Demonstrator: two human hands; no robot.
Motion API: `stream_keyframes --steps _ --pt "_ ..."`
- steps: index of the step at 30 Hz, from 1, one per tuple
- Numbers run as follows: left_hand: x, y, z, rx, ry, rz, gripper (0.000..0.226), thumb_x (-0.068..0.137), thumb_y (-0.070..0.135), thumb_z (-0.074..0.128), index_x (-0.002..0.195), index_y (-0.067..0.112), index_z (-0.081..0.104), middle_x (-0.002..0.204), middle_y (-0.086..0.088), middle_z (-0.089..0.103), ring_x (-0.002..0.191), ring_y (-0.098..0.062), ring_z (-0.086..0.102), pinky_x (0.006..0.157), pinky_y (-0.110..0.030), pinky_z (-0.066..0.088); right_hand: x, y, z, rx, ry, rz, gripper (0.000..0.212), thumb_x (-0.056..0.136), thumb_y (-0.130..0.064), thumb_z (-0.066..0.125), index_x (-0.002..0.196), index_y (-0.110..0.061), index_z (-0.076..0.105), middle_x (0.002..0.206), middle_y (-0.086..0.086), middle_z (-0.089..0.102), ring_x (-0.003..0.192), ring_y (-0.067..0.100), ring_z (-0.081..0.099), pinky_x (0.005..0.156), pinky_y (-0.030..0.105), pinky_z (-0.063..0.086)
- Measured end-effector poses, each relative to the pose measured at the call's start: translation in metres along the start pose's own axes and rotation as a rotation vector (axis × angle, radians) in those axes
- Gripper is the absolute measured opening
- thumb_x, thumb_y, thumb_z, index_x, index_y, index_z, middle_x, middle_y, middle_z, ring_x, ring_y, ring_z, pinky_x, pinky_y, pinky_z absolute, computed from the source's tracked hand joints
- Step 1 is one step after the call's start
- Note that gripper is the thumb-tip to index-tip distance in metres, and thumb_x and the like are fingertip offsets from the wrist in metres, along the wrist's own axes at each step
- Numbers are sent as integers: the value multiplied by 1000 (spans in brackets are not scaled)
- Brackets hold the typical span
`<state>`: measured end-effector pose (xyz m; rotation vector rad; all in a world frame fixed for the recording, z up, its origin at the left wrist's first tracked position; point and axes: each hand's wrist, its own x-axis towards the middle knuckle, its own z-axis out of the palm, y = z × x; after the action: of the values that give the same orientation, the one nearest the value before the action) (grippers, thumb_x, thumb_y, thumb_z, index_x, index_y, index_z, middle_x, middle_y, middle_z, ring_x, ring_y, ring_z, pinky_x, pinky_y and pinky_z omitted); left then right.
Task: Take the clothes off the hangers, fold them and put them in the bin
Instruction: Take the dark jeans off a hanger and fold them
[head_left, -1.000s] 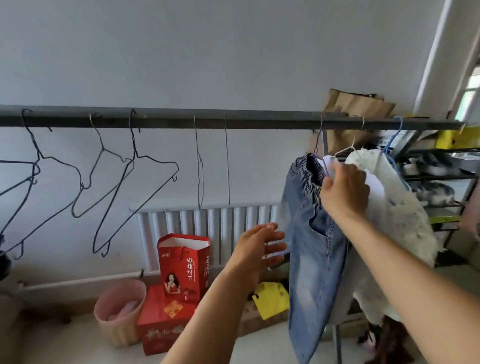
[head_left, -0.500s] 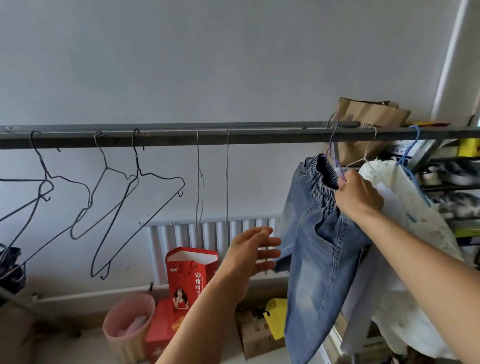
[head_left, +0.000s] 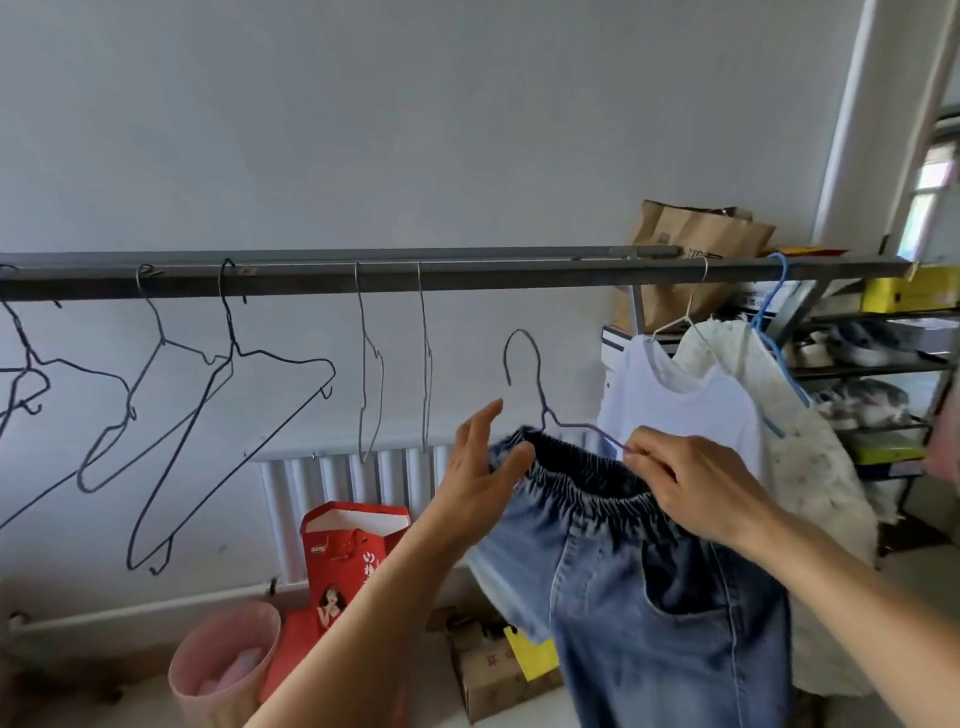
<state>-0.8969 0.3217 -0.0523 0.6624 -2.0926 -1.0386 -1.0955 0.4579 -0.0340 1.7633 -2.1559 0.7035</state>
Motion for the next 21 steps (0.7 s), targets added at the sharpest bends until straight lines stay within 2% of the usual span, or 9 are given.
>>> stream_keyframes --steps 2,3,5,7,10,13,15,18,21 --pt "2 -7 2 237 -4 30 55 97 52 46 147 40 27 150 5 38 138 -14 33 119 -42 20 -9 3 4 -19 28 -80 19 99 -32 48 81 -27 50 52 -13 46 49 8 43 54 31 35" --pt "0 -9 1 324 -24 31 49 95 58 44 141 42 36 141 3 51 131 -17 45 117 -49 28 -12 5 6 -28 59 -124 19 99 -33 49 83 -24 53 51 -13 43 48 9 40 54 30 33" --pt "-7 -7 -3 347 -83 7 45 87 69 44 117 38 57 108 5 68 97 -15 65 94 -51 51 -17 6 8 -36 126 -202 23 97 -38 46 83 -22 55 49 -14 39 48 9 37 52 28 33" --pt "-15 -6 -10 289 -120 -10 51 80 72 45 93 26 64 82 3 69 73 -17 67 75 -45 59 -23 5 10 -14 167 -257 27 94 -42 42 81 -22 55 48 -12 41 49 11 39 48 26 35" --pt "-29 -3 -20 95 -79 -42 40 90 48 59 77 10 62 66 -2 65 60 -17 63 62 -32 53 -28 3 8 7 214 -326 29 91 -44 47 76 -22 57 51 -11 52 48 10 48 48 20 36" --pt "-43 0 -36 -11 23 -63 29 92 27 64 67 13 59 54 5 58 50 -7 56 51 -18 44 -33 2 -1 -76 234 -399 31 90 -45 49 70 -22 56 53 -10 54 46 10 50 47 24 39" --pt "-48 0 -49 -43 70 -75 24 91 19 62 69 9 62 55 3 60 52 -8 57 51 -19 45 -36 8 -2 -105 227 -433 27 90 -46 48 80 -23 56 58 -11 58 49 13 55 48 25 42" --pt "-58 3 -67 -111 178 -135 17 90 14 59 76 11 69 58 -1 63 52 -14 58 48 -24 46 -46 18 -2 -30 183 -398 32 93 -55 39 102 -26 49 80 -7 65 66 18 61 58 29 47" --pt "-63 5 -83 -287 348 -231 22 89 10 55 70 13 66 57 -5 59 53 -20 57 49 -27 47 -55 23 -2 49 230 -309 30 87 -50 45 106 -26 44 87 0 65 74 24 63 63 33 50"
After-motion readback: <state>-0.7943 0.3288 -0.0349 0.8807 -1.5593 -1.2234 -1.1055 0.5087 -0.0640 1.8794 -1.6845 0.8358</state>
